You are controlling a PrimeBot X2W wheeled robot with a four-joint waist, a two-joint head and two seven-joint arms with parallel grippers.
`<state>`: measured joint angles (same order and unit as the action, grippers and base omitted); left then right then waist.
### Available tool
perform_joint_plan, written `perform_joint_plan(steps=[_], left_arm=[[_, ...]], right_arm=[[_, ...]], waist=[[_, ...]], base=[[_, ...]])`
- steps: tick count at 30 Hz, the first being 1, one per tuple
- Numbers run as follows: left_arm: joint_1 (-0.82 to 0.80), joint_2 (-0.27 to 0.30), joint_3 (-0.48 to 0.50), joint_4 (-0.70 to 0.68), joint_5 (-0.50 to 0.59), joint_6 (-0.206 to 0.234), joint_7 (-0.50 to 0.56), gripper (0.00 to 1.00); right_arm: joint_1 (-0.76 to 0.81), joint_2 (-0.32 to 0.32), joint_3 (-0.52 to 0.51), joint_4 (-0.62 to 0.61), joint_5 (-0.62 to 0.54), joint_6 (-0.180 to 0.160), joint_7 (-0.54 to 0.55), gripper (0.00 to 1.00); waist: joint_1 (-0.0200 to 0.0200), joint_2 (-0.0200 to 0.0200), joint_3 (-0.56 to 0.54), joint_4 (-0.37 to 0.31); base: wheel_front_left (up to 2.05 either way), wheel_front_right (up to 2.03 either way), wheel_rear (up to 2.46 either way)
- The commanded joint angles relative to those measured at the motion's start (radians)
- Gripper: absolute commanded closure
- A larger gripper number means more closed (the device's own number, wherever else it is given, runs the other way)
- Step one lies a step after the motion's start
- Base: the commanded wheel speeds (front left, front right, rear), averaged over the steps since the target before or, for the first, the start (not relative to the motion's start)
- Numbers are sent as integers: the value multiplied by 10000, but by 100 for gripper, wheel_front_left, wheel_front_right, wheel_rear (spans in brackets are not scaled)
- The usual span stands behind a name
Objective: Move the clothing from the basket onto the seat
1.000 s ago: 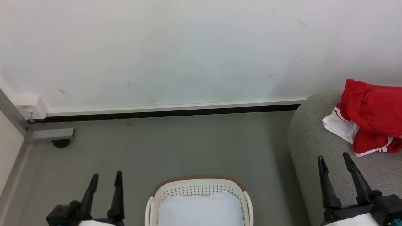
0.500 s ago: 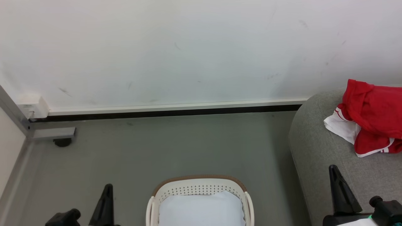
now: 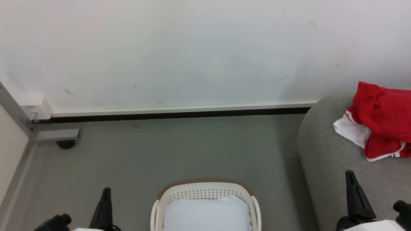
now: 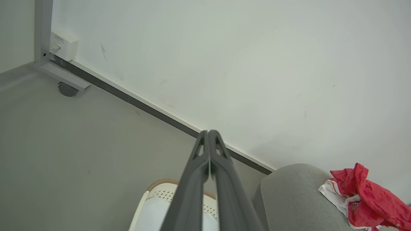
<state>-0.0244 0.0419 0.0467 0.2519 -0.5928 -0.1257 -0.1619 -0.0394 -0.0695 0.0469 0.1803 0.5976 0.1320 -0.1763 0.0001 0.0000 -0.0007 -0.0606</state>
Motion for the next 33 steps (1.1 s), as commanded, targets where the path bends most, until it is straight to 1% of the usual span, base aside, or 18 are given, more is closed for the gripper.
perform_joint_plan(steps=[1,15,33], left_arm=[[-264,55,51,-156,-275,-15,41,100],[-396,68,176,-152,-2276,-26,585,100],[-535,84,321,-140,-4419,-38,1187,100]], right_arm=[[-274,-113,-73,-99,284,-4,26,100],[-372,-137,-280,37,2345,-6,522,100],[-479,-135,-542,191,4564,-10,1086,100]], waist=[[0,0,0,3],[0,0,5,85],[0,0,12,189]], base=[[0,0,0],[0,0,0],[0,0,0]])
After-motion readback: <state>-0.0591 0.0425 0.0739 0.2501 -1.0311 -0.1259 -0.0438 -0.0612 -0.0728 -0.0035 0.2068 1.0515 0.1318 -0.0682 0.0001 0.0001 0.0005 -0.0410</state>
